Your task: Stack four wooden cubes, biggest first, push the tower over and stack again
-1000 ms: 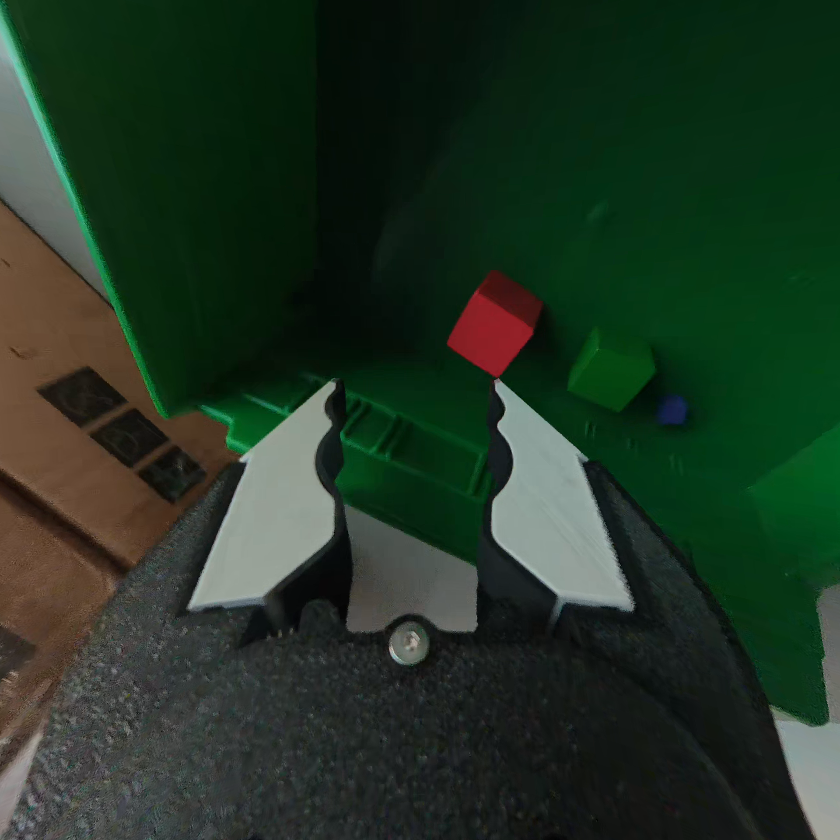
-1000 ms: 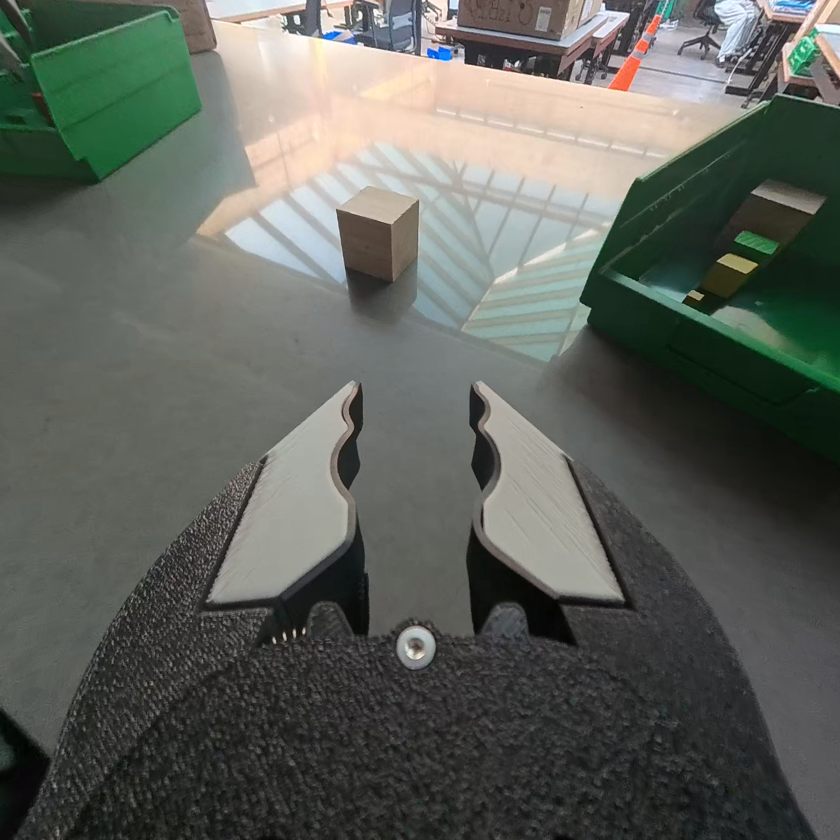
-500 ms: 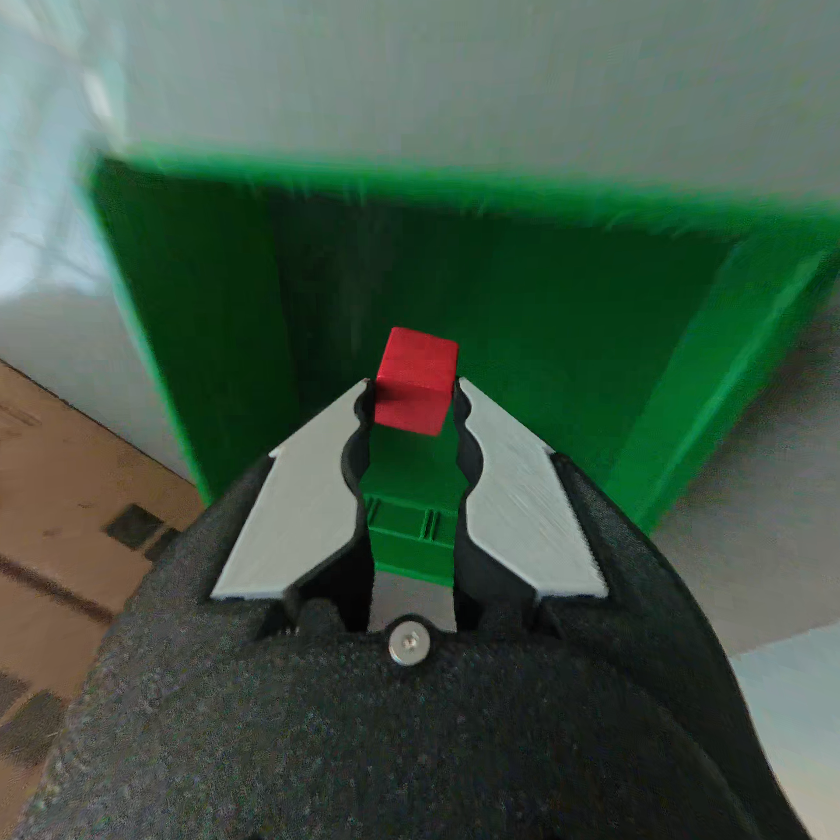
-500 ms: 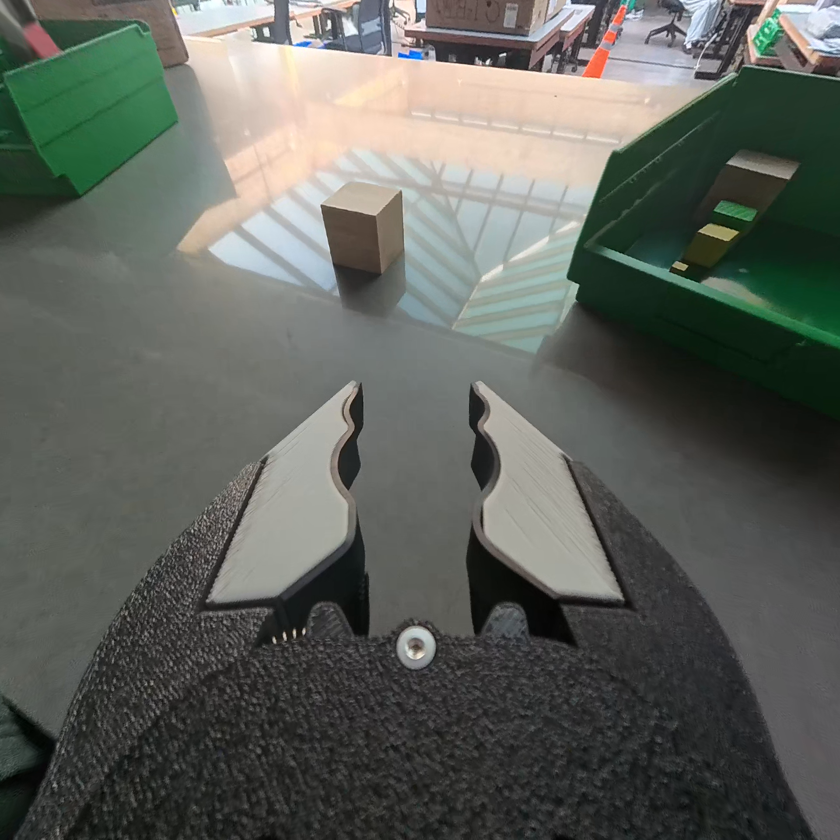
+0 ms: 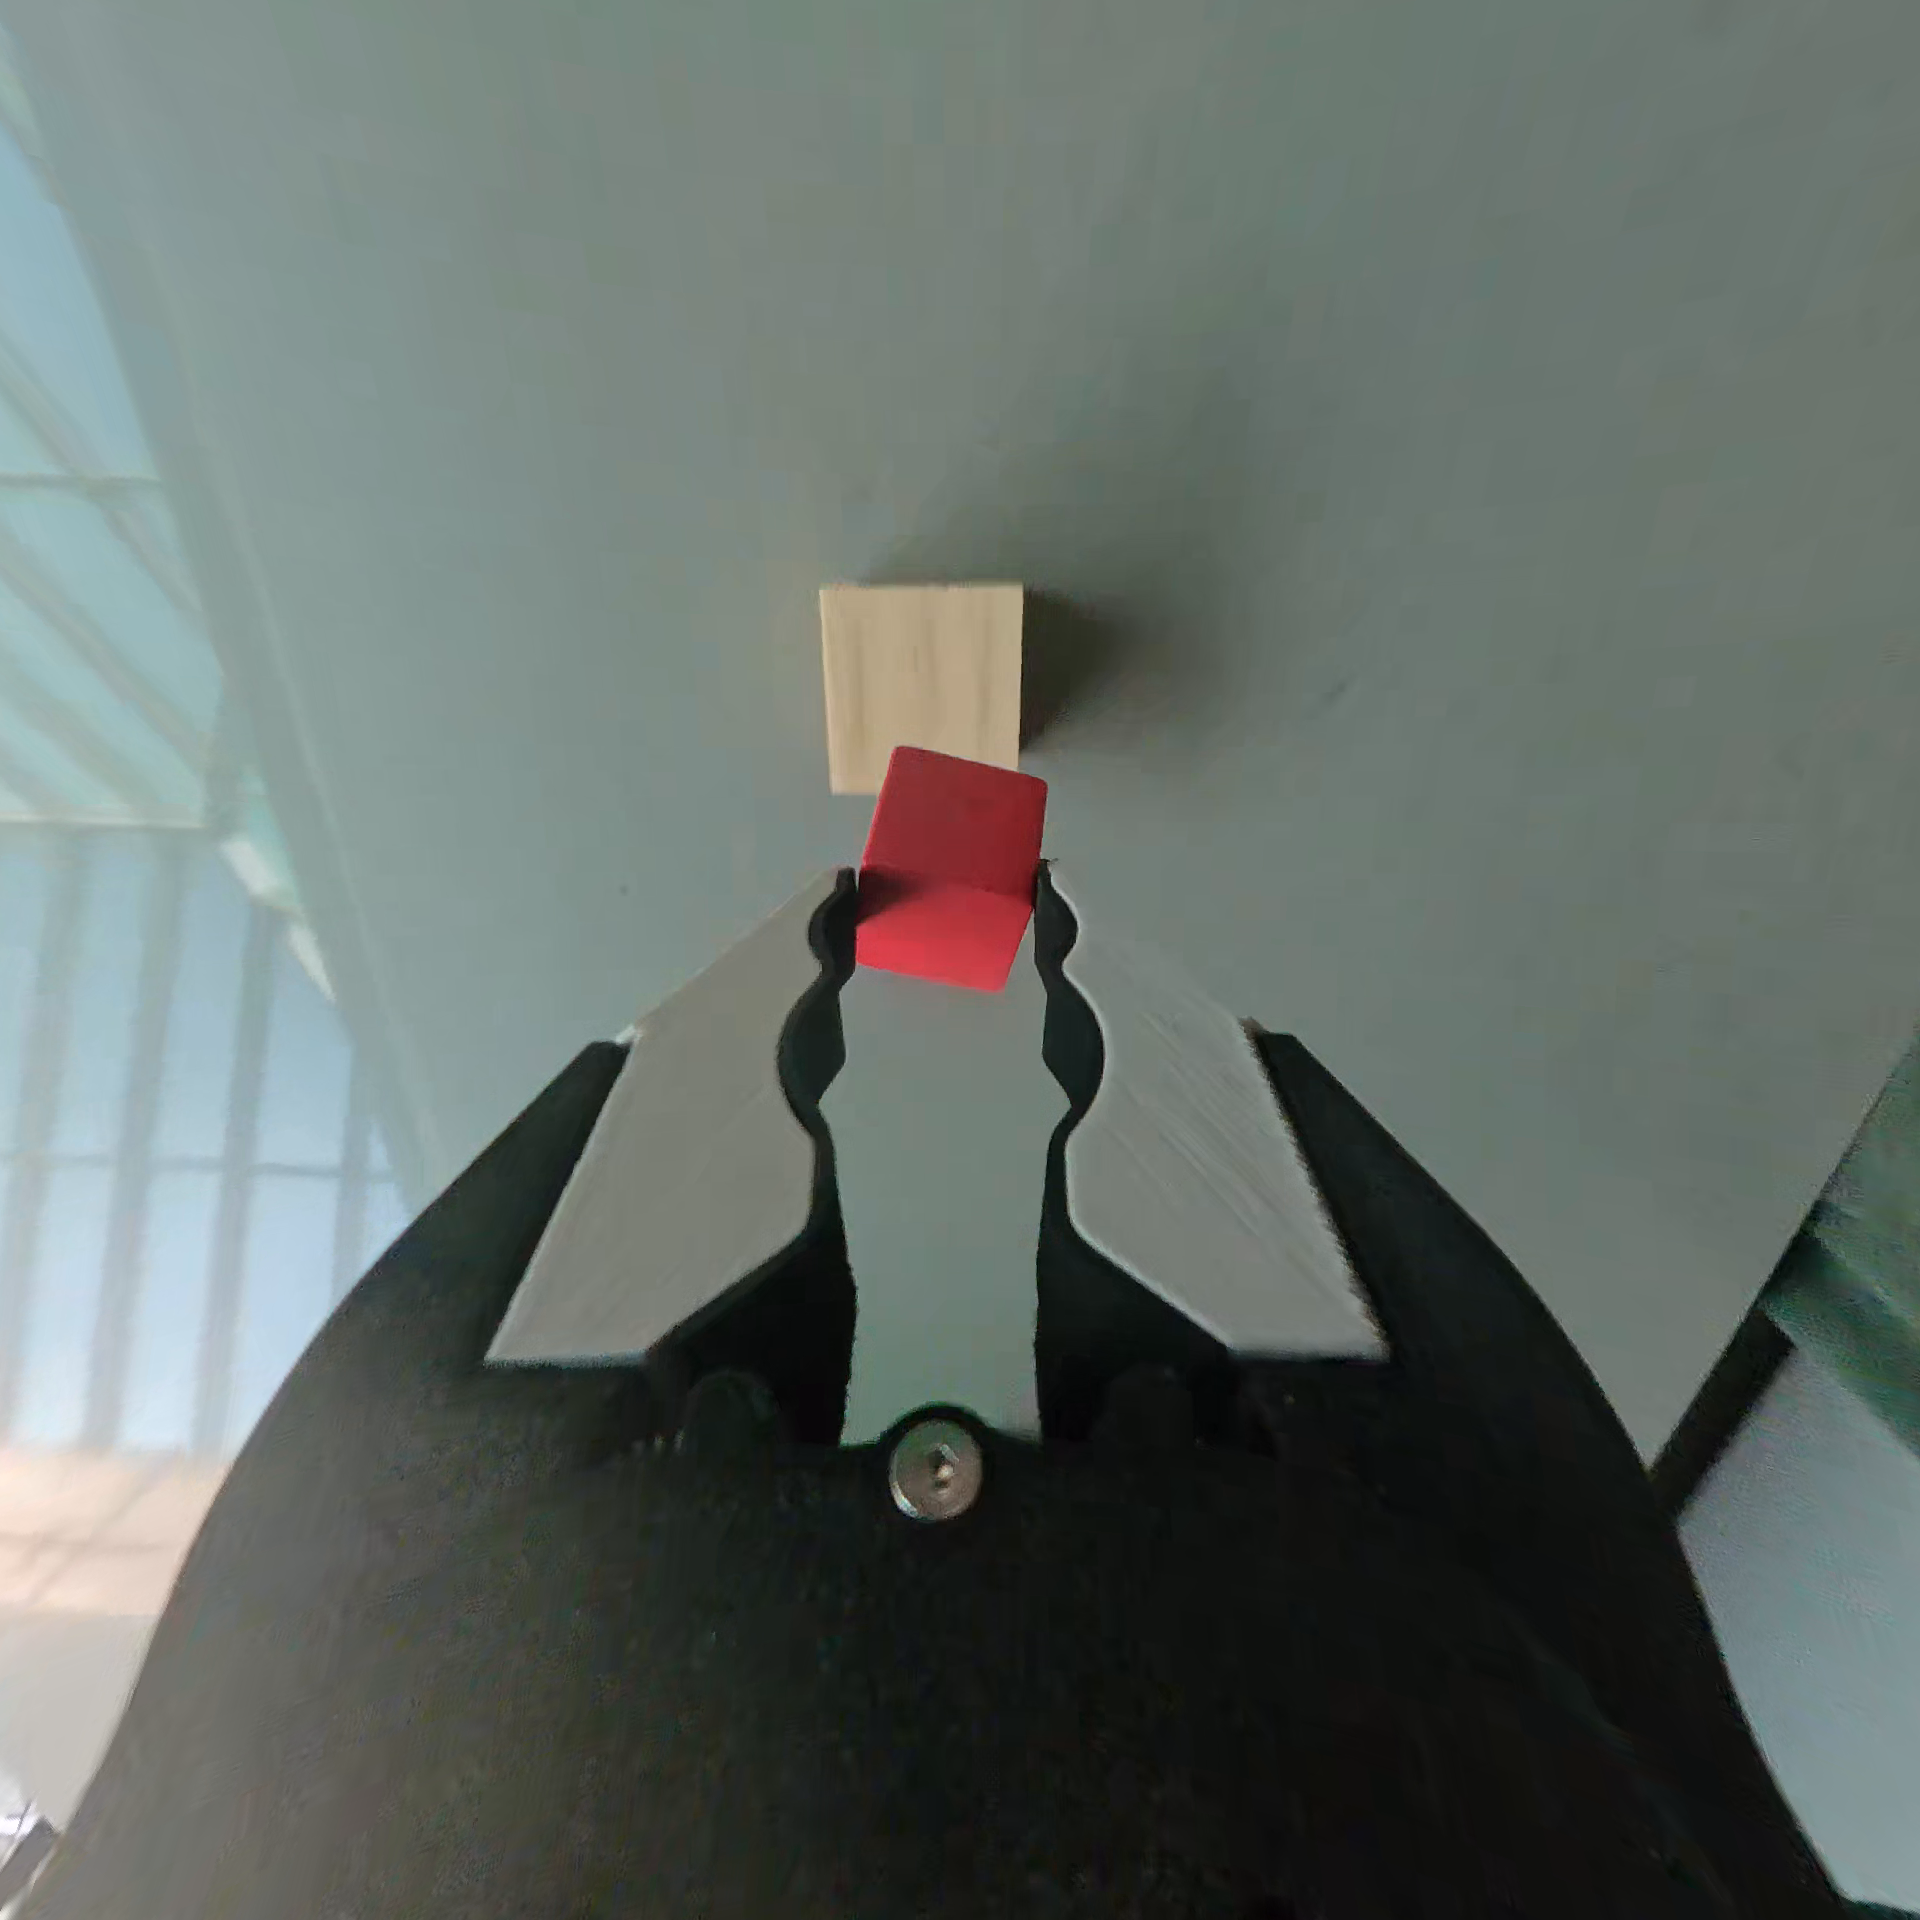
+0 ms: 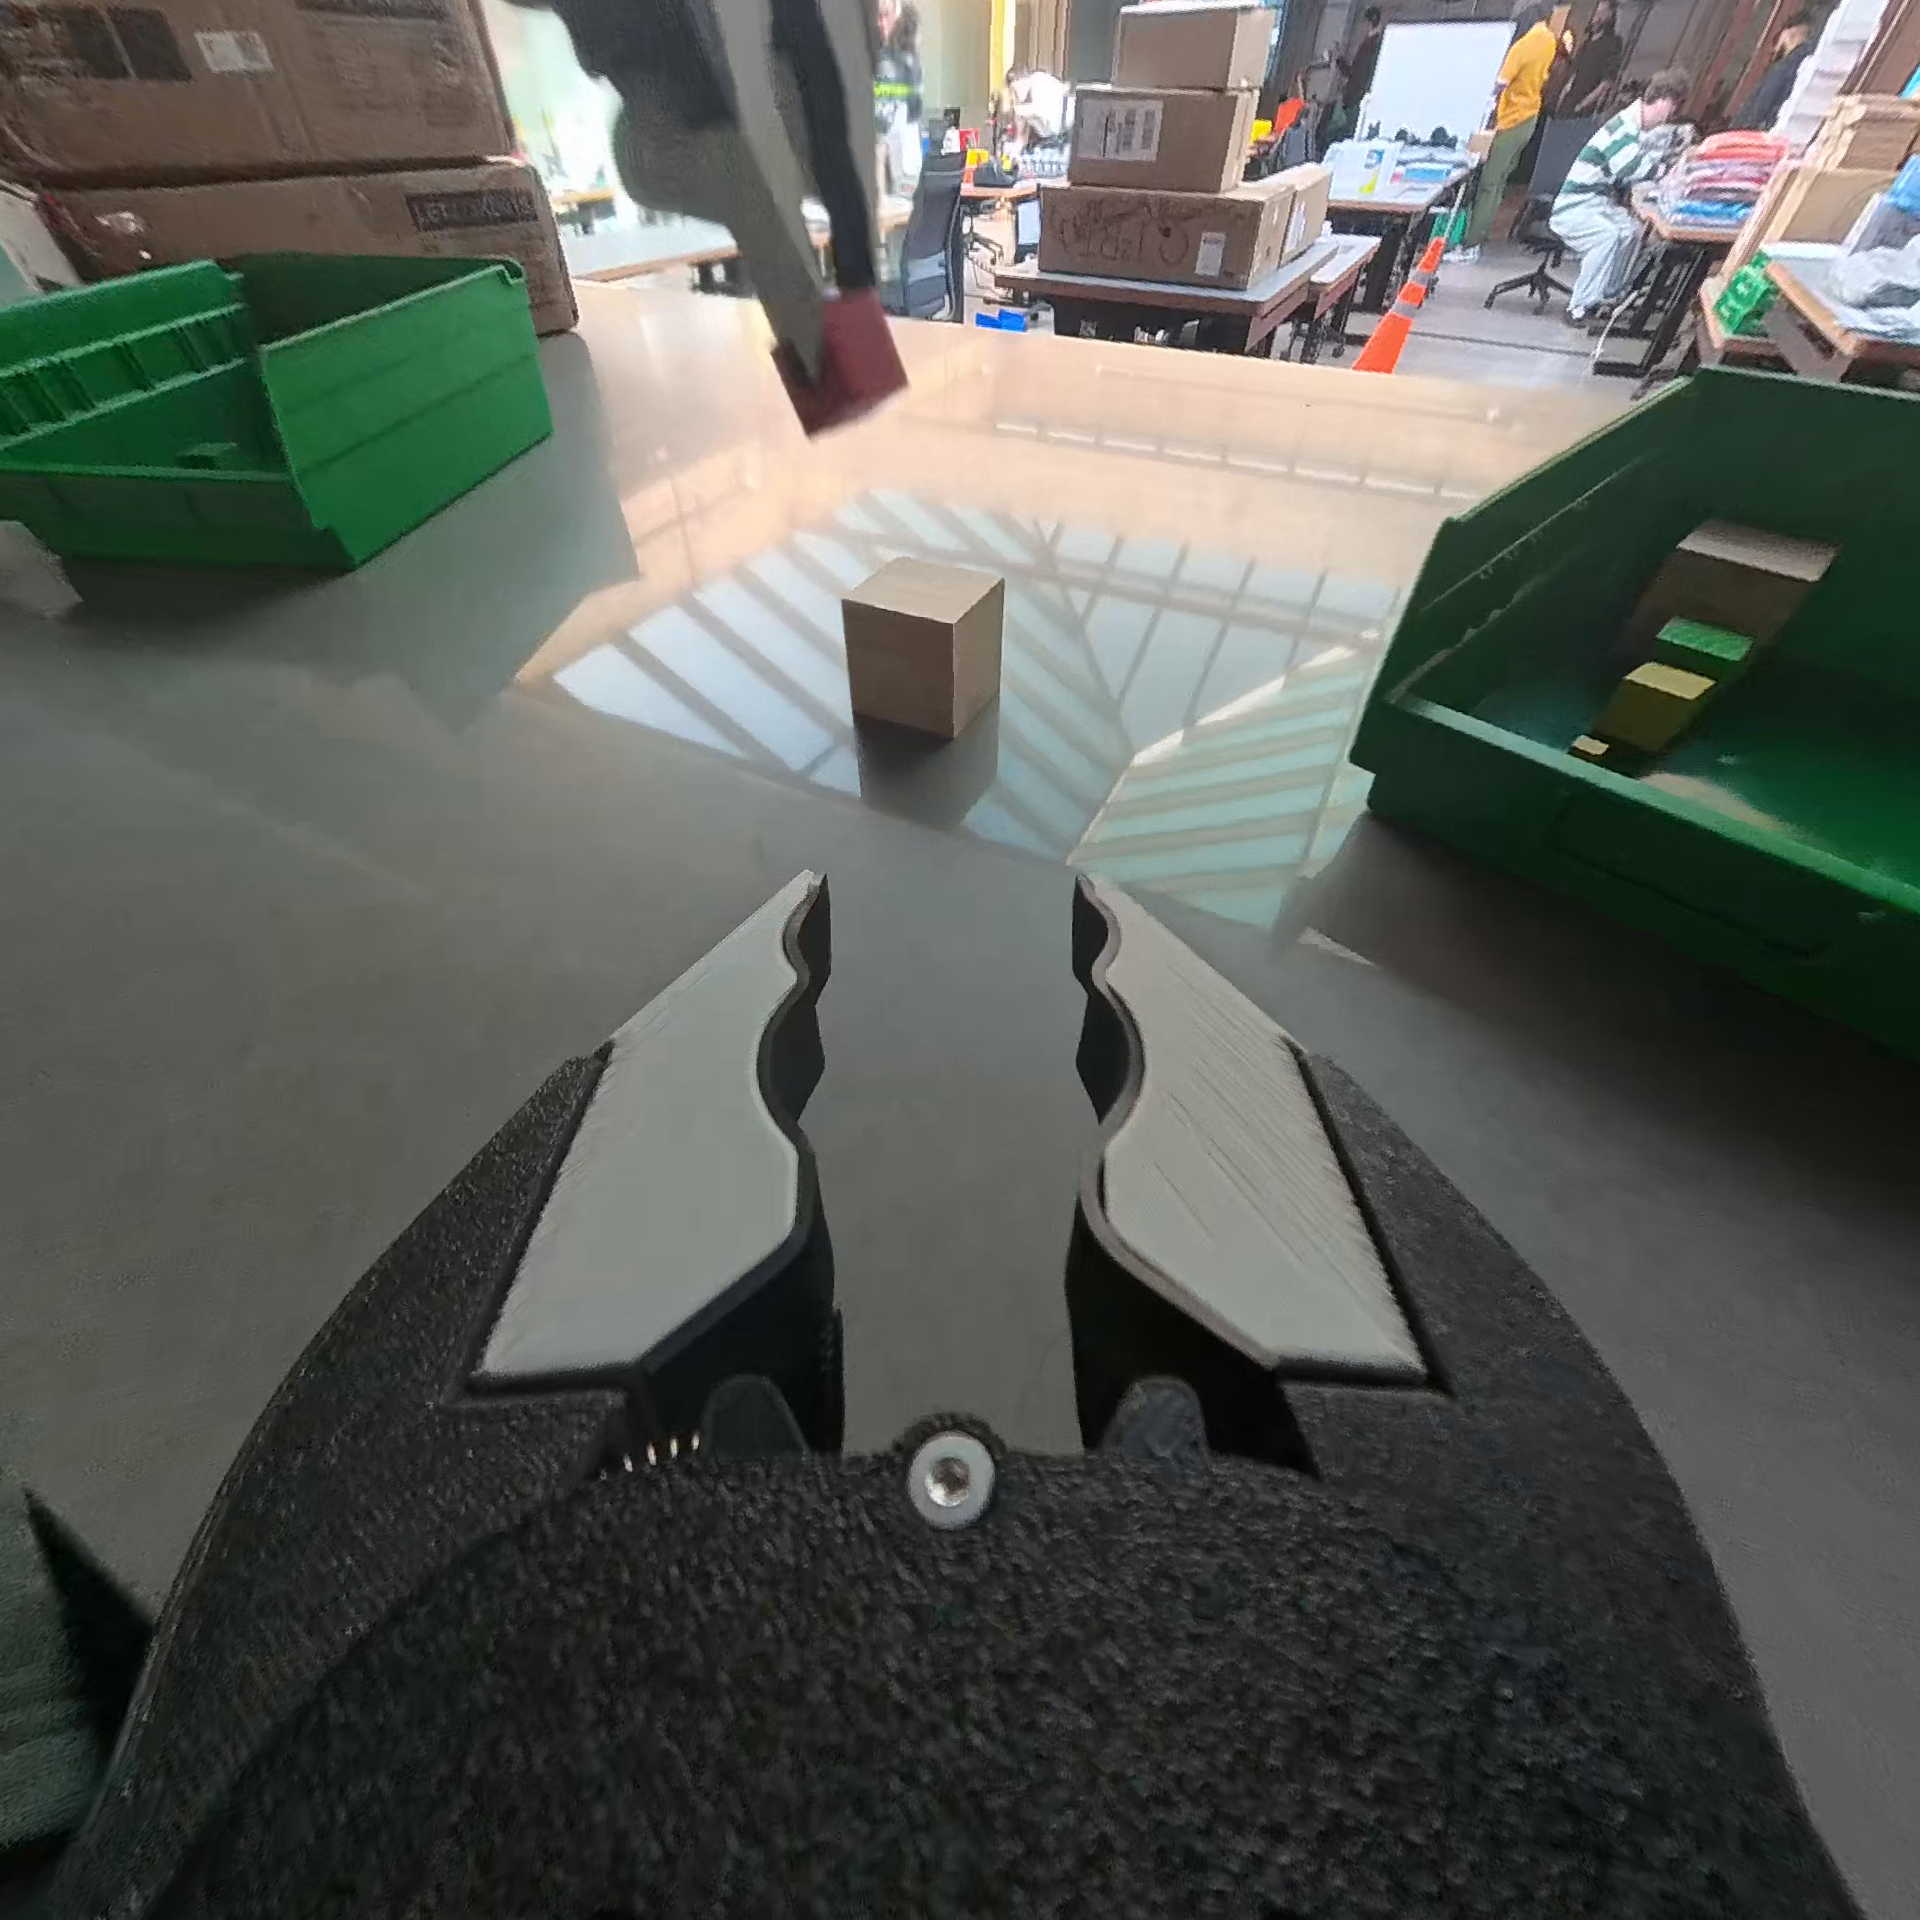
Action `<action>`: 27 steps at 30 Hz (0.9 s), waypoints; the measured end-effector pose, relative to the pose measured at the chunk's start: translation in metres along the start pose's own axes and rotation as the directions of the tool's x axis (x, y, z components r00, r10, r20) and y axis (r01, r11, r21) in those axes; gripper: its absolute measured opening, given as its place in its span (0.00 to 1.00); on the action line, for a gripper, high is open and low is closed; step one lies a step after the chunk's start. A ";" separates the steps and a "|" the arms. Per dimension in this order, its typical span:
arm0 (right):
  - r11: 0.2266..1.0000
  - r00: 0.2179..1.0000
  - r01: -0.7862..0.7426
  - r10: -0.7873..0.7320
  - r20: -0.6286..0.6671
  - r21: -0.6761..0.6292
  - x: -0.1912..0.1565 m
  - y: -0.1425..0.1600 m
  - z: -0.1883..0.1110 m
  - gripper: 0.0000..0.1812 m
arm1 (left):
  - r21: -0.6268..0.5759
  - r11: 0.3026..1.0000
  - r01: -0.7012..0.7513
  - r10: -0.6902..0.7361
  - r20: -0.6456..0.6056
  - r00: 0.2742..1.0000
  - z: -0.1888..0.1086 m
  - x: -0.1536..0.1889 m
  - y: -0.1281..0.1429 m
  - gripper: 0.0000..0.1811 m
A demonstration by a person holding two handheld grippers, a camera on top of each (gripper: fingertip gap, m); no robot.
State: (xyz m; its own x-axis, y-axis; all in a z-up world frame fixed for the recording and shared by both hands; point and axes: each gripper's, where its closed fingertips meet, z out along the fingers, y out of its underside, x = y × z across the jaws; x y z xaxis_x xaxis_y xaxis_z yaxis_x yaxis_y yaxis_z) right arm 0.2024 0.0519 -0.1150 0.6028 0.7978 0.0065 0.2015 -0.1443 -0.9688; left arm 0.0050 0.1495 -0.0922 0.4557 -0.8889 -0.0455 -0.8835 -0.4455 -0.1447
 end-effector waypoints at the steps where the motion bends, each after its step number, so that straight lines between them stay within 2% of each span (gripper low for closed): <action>1: 1.000 1.000 -0.003 0.003 -0.009 0.010 0.001 -0.001 -0.005 0.26 | -0.047 0.999 0.001 -0.001 -0.016 1.000 0.010 0.001 -0.005 0.18; 5: 0.999 0.998 -0.033 0.035 -0.058 0.040 0.013 0.003 -0.025 0.26 | -0.161 0.987 0.010 -0.012 -0.014 1.000 0.035 -0.003 -0.015 0.18; 11: 0.995 0.993 -0.075 0.080 -0.087 0.060 0.027 0.011 -0.037 0.25 | -0.241 0.970 0.017 -0.018 -0.003 1.000 0.048 -0.006 -0.009 0.18; 19: 0.997 0.996 -0.064 0.067 -0.053 0.050 0.028 0.009 -0.025 0.25 | -0.385 0.923 0.024 -0.050 -0.057 0.997 0.055 0.009 0.038 0.18; 24: 0.998 0.998 -0.058 0.059 -0.027 0.036 0.024 0.009 -0.017 0.25 | -0.403 0.914 0.053 -0.082 -0.055 0.995 0.073 0.008 0.057 0.19; 27: 0.998 0.998 -0.050 0.051 -0.023 0.033 0.024 0.008 -0.016 0.25 | -0.388 0.920 0.050 -0.081 -0.064 0.995 0.074 0.009 0.063 0.24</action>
State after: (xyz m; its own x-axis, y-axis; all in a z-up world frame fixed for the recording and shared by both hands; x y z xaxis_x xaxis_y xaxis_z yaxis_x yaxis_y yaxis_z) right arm 0.2306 0.0610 -0.1186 0.6298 0.7759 -0.0374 0.1455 -0.1651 -0.9755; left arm -0.0386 0.1213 -0.1745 0.5183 -0.8547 0.0296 -0.8321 -0.4960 0.2480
